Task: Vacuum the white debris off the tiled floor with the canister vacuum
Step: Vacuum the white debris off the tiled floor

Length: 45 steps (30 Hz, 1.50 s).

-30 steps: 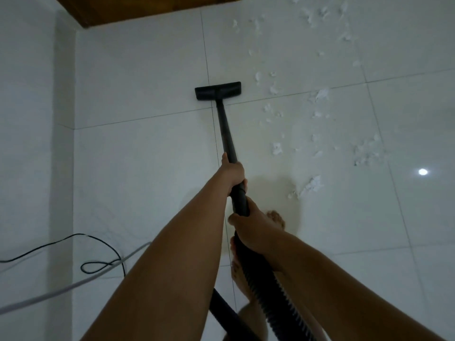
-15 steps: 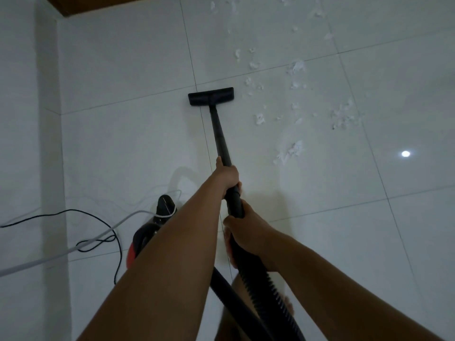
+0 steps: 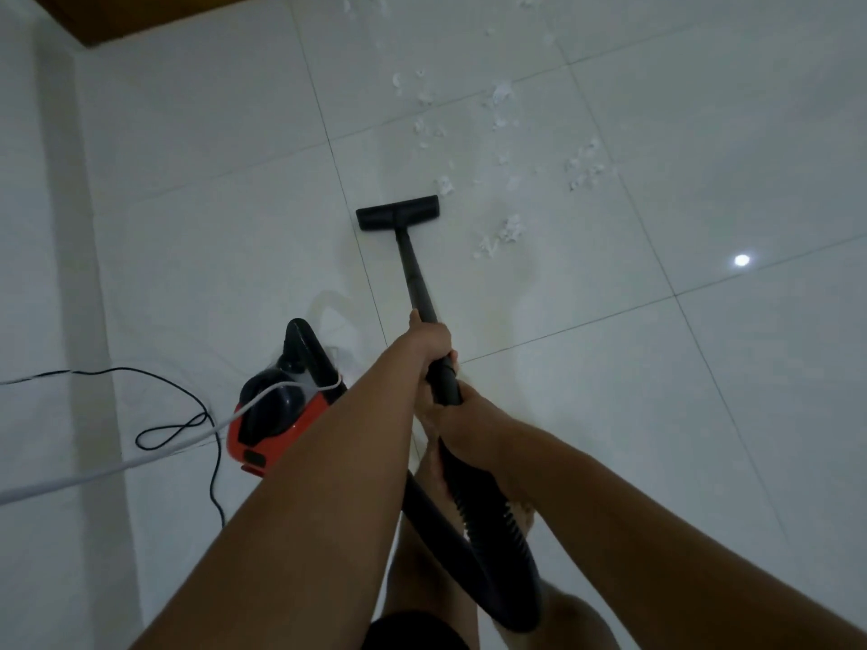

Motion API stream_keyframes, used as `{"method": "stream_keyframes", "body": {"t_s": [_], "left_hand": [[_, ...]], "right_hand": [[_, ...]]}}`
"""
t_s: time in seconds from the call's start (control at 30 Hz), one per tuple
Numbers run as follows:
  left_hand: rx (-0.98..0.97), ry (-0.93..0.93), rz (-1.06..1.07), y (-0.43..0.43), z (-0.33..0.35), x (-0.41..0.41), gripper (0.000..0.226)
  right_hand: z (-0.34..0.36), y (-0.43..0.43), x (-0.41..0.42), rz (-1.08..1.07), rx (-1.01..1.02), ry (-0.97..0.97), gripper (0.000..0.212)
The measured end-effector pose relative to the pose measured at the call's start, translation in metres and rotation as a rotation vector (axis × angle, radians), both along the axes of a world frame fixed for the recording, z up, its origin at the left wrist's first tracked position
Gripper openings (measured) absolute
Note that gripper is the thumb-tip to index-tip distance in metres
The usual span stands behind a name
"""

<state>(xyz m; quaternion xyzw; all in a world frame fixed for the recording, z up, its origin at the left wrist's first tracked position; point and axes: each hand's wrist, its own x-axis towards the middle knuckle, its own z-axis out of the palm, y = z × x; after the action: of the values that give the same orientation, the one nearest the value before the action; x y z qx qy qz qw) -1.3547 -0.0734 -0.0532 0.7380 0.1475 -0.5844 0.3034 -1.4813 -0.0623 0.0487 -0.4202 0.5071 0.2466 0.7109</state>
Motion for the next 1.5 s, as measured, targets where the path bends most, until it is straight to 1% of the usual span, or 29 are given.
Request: {"method": "stream_keyframes", "body": {"t_s": [0.17,0.3,0.4,0.6,0.83,0.93,1.03,1.17,1.27,1.4,1.5], "left_hand": [[0.019,0.03,-0.01,0.006,0.02,-0.034,0.066],[0.027,0.045,-0.02,0.008,0.031,-0.055,0.067],[0.03,0.05,-0.046,0.005,0.033,-0.065,0.063],[0.021,0.058,-0.083,-0.004,0.026,-0.075,0.066],[0.009,0.045,-0.051,-0.028,0.017,-0.059,0.072],[0.001,0.028,-0.075,-0.041,0.014,-0.048,0.07],[0.007,0.022,-0.07,-0.053,0.01,-0.037,0.07],[-0.009,0.01,-0.056,-0.072,0.009,-0.018,0.07],[-0.018,-0.004,-0.061,-0.086,0.009,-0.001,0.071],[-0.008,-0.008,-0.061,-0.102,0.004,0.016,0.07],[-0.013,-0.003,-0.044,-0.116,-0.002,0.027,0.07]], "right_hand": [[0.025,0.006,-0.032,-0.017,0.054,0.001,0.031],[0.037,0.01,-0.052,-0.033,0.056,0.006,0.04],[0.038,0.009,-0.063,-0.049,0.051,0.019,0.04],[0.029,0.003,-0.074,-0.105,0.054,0.033,0.044],[0.022,-0.017,-0.058,-0.108,0.069,0.009,0.035],[0.015,-0.029,-0.049,-0.102,0.062,0.008,0.037],[0.008,-0.042,-0.038,-0.098,0.053,0.016,0.043],[0.005,-0.062,-0.019,-0.085,0.054,0.024,0.044],[0.003,-0.077,-0.003,-0.074,0.057,0.028,0.044],[-0.003,-0.093,0.014,-0.059,0.066,0.022,0.036],[-0.012,-0.105,0.024,-0.049,0.06,0.018,0.037]]}}
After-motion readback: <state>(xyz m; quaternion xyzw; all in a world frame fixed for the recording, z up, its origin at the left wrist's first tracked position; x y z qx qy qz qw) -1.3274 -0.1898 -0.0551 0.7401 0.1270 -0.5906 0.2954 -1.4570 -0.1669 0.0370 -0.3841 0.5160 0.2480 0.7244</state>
